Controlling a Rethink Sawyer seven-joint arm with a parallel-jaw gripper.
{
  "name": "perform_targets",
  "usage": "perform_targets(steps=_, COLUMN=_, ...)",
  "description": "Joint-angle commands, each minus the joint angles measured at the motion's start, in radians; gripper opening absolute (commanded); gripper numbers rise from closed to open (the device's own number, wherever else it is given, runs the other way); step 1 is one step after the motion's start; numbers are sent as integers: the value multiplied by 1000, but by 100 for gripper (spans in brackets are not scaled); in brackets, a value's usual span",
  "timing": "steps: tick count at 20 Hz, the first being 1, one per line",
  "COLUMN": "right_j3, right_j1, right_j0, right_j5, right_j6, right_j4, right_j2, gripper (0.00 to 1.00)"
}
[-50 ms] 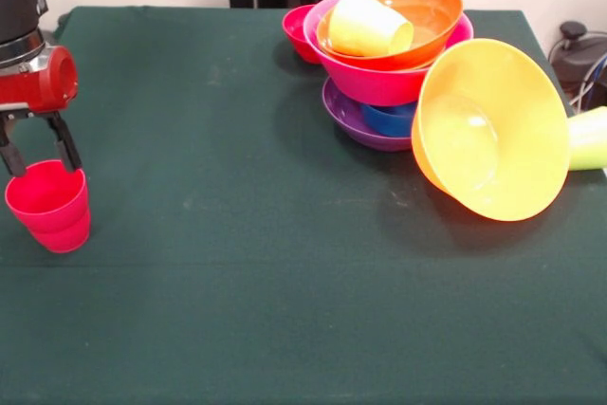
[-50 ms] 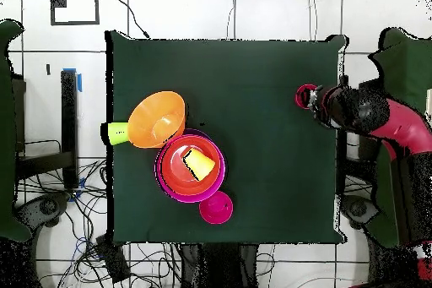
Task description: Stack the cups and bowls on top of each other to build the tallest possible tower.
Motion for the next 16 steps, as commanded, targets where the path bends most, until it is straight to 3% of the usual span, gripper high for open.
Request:
perform_targets(steps=1, right_j3=10, right_j1=77, right_j0=3, right_j5=-9, right_j6=-155, right_j4=-79, right_j2=-46, gripper=100)
perform_targets(steps=16, right_j3=62, right_j1=92, right_j0=-2, right_j5=-82, right_j6=-95, right_j4=-90, right_j2=-52, gripper=100)
